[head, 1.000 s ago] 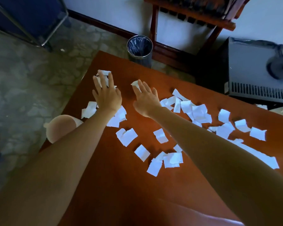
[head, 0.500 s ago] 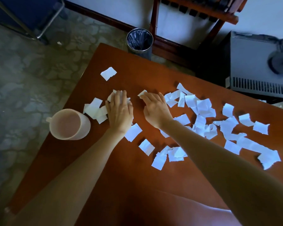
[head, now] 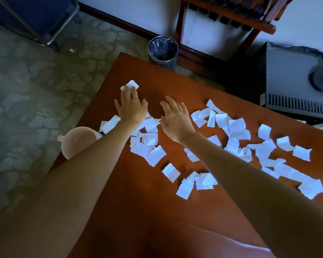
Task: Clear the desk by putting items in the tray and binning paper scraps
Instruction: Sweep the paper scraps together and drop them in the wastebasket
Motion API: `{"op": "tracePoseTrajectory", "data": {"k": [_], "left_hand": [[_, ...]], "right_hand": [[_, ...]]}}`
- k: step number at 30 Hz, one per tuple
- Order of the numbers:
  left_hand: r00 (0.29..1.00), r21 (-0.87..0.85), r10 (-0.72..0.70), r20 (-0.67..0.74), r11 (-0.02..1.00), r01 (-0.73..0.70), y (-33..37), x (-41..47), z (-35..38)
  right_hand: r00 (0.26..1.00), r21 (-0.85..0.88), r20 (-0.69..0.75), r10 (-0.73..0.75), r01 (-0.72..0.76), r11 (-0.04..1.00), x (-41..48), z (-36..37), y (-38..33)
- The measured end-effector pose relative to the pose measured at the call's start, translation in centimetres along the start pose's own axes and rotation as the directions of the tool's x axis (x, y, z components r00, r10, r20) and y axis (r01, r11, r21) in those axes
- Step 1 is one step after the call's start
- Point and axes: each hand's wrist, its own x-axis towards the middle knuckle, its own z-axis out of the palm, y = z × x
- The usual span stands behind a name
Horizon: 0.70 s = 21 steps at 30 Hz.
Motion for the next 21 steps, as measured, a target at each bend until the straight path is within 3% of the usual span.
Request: {"op": "tracePoseTrajectory", "data": {"k": [7, 12, 16, 21], "left_hand": [[0.992, -0.049, 0.064, -0.106, 0.996, -0.070, -0.4, -4.7, 2.3], [0.932, 0.062, 0.272, -0.240, 0.962, -0.265, -1.7, -9.6, 4.2], [0.929, 0.038, 0.160, -0.334, 0.987, -0.157, -2.1, -9.9, 3.2], [0.976, -0.011, -0.114, -0.184, 0.993, 0.114, -2.7, -8.3, 3.3]], "right_hand": [[1.000, 0.040, -0.001, 0.024, -0.024, 0.999, -1.2, 1.3, 0.3], [1.000, 0.054, 0.017, -0.004, 0.003, 0.999, -4.0, 2.5, 1.0], [0.989, 0.068, -0.147, 0.000, 0.010, 0.998, -5.4, 3.2, 1.4], [0.999, 0.004, 0.030, 0.015, -0.015, 1.000, -4.7, 2.5, 1.1]]}}
